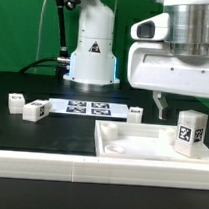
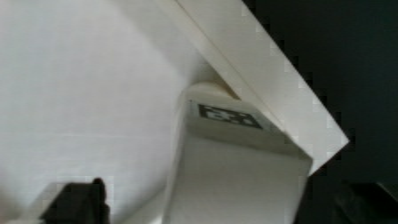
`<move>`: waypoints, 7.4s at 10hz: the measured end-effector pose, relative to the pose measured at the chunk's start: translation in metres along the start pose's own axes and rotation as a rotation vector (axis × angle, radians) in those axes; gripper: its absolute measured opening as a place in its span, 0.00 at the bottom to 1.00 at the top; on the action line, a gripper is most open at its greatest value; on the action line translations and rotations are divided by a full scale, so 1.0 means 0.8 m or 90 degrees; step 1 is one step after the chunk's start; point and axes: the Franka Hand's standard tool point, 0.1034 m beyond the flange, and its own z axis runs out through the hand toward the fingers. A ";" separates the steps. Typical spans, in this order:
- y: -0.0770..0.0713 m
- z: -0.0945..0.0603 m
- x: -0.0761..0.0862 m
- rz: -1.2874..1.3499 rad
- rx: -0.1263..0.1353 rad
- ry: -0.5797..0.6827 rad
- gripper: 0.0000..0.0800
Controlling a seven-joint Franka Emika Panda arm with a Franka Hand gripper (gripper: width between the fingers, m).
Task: Assemble one leg
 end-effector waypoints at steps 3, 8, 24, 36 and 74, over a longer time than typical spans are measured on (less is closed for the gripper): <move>-0.006 -0.004 -0.003 -0.230 -0.032 0.007 0.81; -0.002 0.006 -0.011 -0.490 -0.055 0.013 0.81; 0.003 0.010 -0.004 0.025 0.013 0.018 0.36; -0.003 0.002 0.002 -0.130 -0.001 -0.001 0.81; -0.014 0.003 -0.006 -0.352 -0.054 0.019 0.81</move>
Offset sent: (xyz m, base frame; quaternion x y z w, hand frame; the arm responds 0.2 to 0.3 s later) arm 0.0019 0.0075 0.0049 -0.0724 0.0253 -0.2967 0.9519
